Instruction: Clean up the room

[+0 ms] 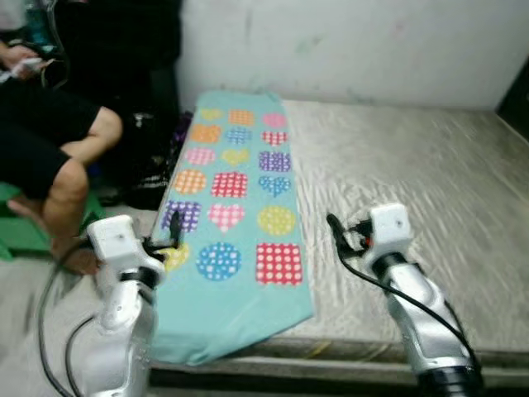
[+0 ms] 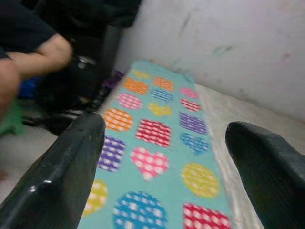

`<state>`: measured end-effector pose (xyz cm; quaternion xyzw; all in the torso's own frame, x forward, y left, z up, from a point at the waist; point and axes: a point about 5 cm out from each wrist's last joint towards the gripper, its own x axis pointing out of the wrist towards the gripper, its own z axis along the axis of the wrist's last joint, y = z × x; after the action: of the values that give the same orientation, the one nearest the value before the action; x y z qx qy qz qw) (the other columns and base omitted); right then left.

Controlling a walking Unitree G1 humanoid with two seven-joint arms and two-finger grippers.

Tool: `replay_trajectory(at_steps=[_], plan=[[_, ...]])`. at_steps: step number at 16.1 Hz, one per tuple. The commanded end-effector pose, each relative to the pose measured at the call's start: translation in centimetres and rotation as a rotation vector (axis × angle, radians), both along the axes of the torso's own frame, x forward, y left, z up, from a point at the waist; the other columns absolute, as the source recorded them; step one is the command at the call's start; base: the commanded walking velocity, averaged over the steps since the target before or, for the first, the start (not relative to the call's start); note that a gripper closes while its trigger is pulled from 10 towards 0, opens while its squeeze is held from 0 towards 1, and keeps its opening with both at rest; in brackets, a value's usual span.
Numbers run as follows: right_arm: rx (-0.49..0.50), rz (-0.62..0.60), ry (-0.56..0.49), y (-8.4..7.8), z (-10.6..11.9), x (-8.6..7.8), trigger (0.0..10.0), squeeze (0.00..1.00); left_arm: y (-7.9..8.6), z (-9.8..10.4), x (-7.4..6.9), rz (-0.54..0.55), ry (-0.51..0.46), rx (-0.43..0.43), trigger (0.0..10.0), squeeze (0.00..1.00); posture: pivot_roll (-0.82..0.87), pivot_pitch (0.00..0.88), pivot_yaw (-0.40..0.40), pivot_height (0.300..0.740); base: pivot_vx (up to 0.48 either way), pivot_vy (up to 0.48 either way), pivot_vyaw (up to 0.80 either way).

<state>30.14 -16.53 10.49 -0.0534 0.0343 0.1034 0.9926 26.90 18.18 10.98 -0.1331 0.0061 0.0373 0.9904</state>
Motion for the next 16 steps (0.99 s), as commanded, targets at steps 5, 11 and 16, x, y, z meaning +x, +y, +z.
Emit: replay_trajectory(at_steps=[5,11,16], plan=[[-0.004,0.025,-0.026,0.63,0.76,0.36,10.0,0.0,0.61,0.85,0.06,0.004,-0.049,0.016,10.0,0.0,-0.07,0.017,-0.051,0.74,0.0,0.179,0.0],[-0.007,0.021,-0.02,0.61,0.72,0.46,10.0,0.0,0.31,1.11,-0.08,-0.035,-0.075,0.004,10.0,0.0,-0.08,0.018,-0.05,0.74,0.132,0.0,0.0],[-0.005,0.018,-0.022,0.53,0.74,0.47,10.0,0.0,0.26,1.15,-0.01,-0.043,-0.077,0.002,10.0,0.0,-0.08,0.018,-0.049,0.74,0.275,0.0,-0.46]])
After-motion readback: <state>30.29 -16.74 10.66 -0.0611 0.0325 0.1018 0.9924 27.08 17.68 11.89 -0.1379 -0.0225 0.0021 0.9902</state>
